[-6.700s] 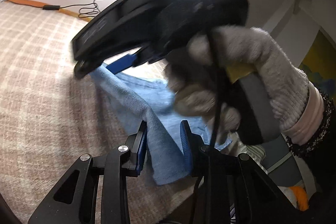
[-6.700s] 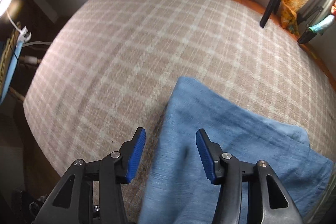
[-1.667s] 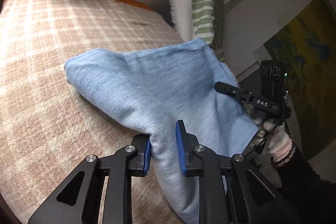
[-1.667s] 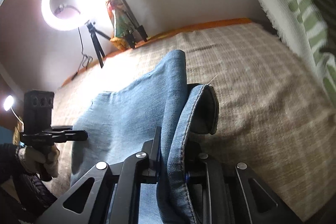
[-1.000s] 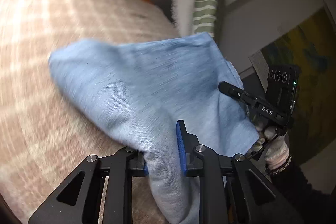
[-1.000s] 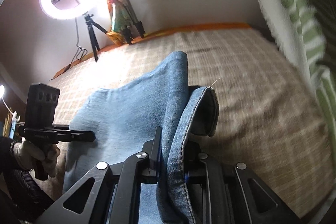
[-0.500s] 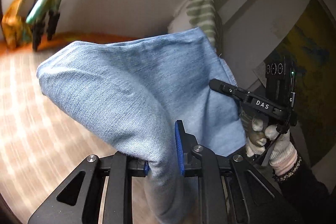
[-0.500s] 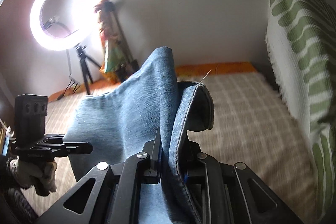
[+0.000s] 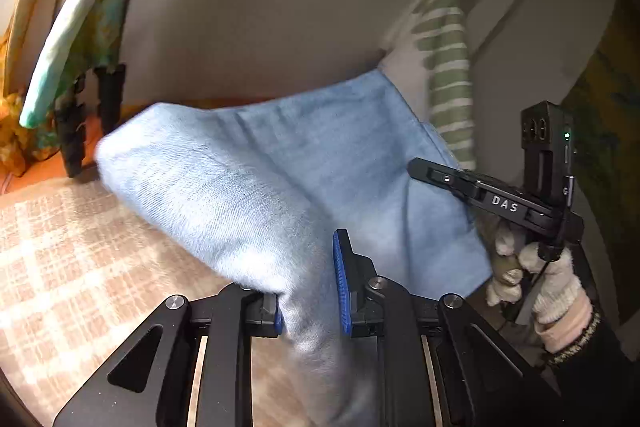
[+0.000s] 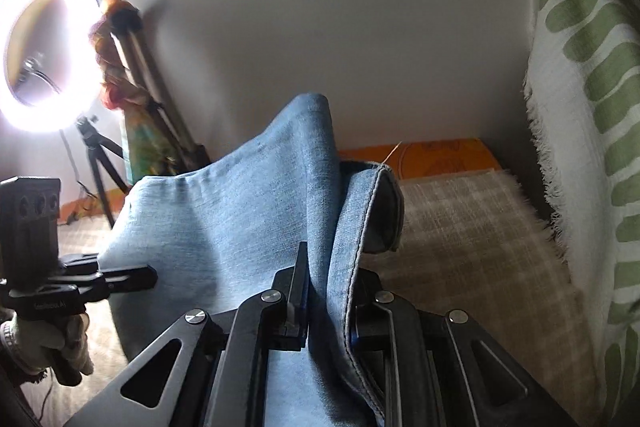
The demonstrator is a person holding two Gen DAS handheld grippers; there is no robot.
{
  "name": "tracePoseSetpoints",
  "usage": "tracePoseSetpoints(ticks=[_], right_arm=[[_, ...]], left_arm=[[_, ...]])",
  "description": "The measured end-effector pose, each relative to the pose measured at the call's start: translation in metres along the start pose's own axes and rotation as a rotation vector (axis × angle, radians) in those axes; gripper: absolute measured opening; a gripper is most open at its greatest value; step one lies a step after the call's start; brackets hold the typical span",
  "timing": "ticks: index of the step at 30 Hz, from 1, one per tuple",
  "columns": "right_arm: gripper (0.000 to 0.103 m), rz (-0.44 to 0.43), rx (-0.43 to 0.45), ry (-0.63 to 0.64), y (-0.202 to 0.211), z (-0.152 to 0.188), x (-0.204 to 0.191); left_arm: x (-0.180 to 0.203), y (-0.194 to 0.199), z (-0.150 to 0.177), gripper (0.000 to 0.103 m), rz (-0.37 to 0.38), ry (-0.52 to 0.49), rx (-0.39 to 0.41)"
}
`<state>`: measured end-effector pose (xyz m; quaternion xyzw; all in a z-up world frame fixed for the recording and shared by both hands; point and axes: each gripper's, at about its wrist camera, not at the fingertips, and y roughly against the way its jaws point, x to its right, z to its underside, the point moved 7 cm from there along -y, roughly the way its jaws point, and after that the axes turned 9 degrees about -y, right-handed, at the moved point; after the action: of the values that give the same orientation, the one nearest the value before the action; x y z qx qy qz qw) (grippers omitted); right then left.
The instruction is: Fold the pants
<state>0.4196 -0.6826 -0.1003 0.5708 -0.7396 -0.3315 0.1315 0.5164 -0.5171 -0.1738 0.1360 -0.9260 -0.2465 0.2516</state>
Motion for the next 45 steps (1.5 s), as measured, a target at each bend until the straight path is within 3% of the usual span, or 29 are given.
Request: tracePoseSetpoints(ticks=[6, 9, 14, 18, 20, 28, 32, 35, 45], right_arm=[[0.012, 0.053, -0.044, -0.001, -0.034, 0.006, 0.014], [0.014, 0.08, -0.065, 0.011, -0.043, 0.008, 0.018], [0.032, 0.183, -0.056, 0.0, -0.04, 0.005, 0.036], [0.043, 0.206, -0.041, -0.012, -0.025, 0.005, 0.04], [0.06, 0.22, -0.031, -0.013, -0.016, 0.005, 0.038], [0.076, 0.221, 0.017, -0.012, 0.033, 0.016, 0.013], [0.077, 0.225, 0.033, -0.008, 0.057, 0.028, -0.005], [0.079, 0.223, 0.044, 0.002, 0.074, 0.039, -0.02], [0.083, 0.237, 0.088, 0.036, 0.129, 0.08, -0.076]], left_arm=[[-0.02, -0.026, 0.007, 0.02, -0.093, -0.009, -0.061], [-0.023, -0.031, 0.007, 0.026, -0.117, -0.02, -0.081], [-0.025, -0.025, 0.011, 0.03, -0.135, -0.028, -0.109], [-0.025, -0.013, 0.015, 0.035, -0.173, -0.045, -0.11], [-0.029, -0.005, 0.019, 0.037, -0.191, -0.041, -0.11], [-0.017, 0.043, 0.02, 0.044, -0.227, -0.052, -0.056], [-0.004, 0.069, 0.023, 0.045, -0.22, -0.057, -0.029], [0.006, 0.088, 0.027, 0.053, -0.234, -0.072, -0.012], [0.063, 0.149, 0.045, 0.062, -0.218, -0.145, 0.03]])
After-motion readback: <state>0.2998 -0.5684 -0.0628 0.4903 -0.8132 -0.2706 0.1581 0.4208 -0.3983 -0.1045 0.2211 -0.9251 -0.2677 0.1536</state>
